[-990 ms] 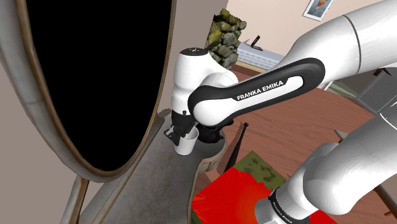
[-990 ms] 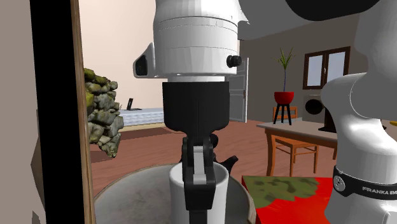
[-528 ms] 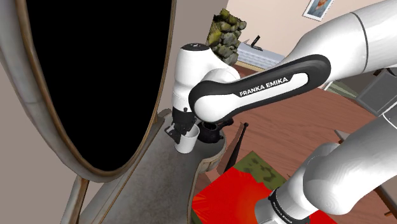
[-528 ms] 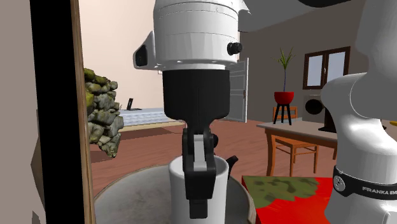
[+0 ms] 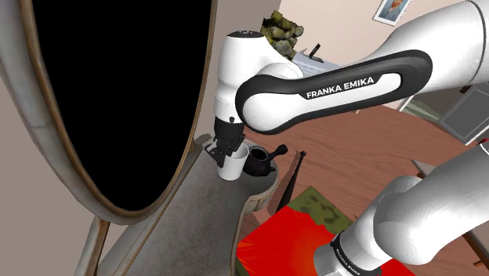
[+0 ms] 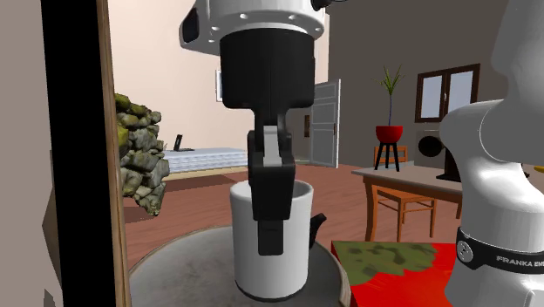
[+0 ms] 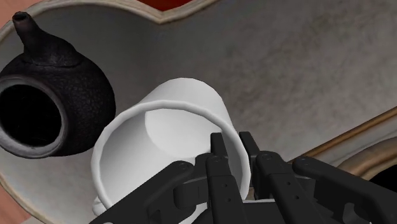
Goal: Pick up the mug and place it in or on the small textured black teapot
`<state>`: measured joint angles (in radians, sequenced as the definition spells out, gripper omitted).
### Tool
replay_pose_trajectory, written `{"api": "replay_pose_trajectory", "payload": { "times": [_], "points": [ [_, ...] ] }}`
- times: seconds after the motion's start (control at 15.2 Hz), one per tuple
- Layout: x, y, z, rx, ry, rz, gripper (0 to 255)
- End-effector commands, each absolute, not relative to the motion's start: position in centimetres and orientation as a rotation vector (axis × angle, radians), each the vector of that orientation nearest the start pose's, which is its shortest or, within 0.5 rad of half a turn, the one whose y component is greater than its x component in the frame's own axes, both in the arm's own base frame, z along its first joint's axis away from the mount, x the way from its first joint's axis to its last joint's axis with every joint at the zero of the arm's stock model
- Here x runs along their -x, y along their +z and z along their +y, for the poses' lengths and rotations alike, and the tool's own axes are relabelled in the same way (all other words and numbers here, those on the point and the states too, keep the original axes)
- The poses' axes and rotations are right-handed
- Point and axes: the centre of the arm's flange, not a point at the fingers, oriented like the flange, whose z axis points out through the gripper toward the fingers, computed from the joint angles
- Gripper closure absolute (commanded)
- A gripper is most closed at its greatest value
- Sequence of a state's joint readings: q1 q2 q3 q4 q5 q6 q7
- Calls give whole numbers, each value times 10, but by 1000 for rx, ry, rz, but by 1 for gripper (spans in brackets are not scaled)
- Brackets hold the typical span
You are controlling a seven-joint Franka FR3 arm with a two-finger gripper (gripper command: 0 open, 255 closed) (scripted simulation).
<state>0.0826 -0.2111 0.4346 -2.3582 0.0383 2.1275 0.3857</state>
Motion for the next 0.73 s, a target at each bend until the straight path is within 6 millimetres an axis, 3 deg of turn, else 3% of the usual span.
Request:
{"api": "replay_pose_trajectory", "payload": {
  "times": [0.0, 0.66],
  "points": [
    [-405, 411, 235, 3205, 16, -161, 255],
    [-405, 464, 235, 3205, 16, -161, 255]
  ]
}}
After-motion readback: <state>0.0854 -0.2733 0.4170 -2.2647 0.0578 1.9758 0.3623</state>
